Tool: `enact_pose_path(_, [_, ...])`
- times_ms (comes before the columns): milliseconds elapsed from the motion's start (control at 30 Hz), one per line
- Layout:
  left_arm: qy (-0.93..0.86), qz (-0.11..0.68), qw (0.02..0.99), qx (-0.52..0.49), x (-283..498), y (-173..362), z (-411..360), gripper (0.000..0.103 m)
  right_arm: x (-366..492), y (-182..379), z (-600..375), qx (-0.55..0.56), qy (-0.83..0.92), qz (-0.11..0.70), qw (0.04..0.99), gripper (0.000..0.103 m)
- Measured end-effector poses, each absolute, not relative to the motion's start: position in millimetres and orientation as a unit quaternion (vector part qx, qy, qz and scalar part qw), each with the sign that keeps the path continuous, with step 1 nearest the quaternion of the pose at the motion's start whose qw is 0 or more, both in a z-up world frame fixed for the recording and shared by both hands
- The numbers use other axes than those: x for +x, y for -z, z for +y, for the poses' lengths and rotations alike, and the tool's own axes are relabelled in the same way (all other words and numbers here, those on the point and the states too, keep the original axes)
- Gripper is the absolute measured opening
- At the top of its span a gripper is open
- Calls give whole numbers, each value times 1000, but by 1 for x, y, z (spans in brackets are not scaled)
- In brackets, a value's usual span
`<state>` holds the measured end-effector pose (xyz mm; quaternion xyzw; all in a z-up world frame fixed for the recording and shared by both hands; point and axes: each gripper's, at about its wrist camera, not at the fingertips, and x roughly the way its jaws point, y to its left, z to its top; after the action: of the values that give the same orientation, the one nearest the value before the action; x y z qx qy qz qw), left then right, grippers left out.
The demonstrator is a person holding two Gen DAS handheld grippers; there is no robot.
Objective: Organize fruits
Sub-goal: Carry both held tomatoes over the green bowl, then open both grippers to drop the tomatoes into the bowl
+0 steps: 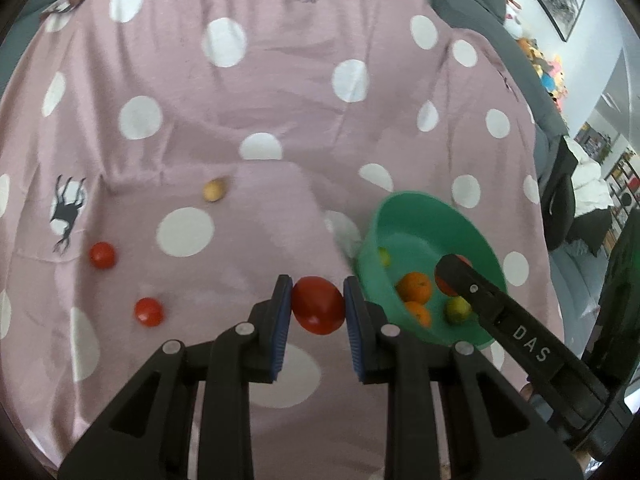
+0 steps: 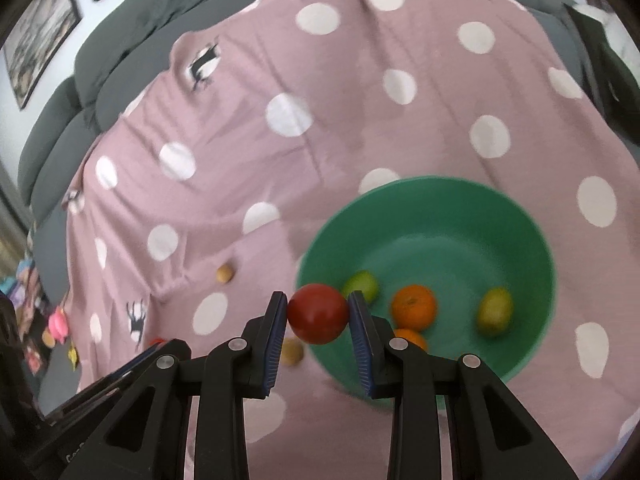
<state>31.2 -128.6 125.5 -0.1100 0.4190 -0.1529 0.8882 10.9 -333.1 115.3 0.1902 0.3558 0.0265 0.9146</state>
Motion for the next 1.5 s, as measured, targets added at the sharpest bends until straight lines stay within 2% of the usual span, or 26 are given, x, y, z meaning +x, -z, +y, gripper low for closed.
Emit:
enact_pose_path(667, [215, 443, 868, -64, 56, -107, -211, 26, 15, -92, -407, 267, 43, 360, 893, 32])
enact_pose_path(1300, [240, 460, 853, -49, 52, -88, -237, 26, 17, -84, -414, 300, 41, 372, 878, 33])
enact_pose_path(1333, [242, 459, 853, -54, 51, -89, -236, 28, 17, -84, -414, 301, 41, 372, 877, 33])
enact_pose_path(1367, [246, 457, 853, -64, 50, -92, -232, 35, 17, -84, -413, 301, 42, 373, 877, 33])
enact_pose_path(1400, [248, 454, 852, -72, 49, -94, -229, 46, 17, -85, -412, 300, 43, 372, 877, 33])
enact_pose_path(1467, [256, 450, 849, -103, 46, -100, -216, 52, 18, -86, -411, 299, 36, 369, 879, 34])
enact_pose_path(1500, [261, 452, 845, -115, 45, -103, -210, 53, 18, -86, -411, 302, 30, 367, 879, 41])
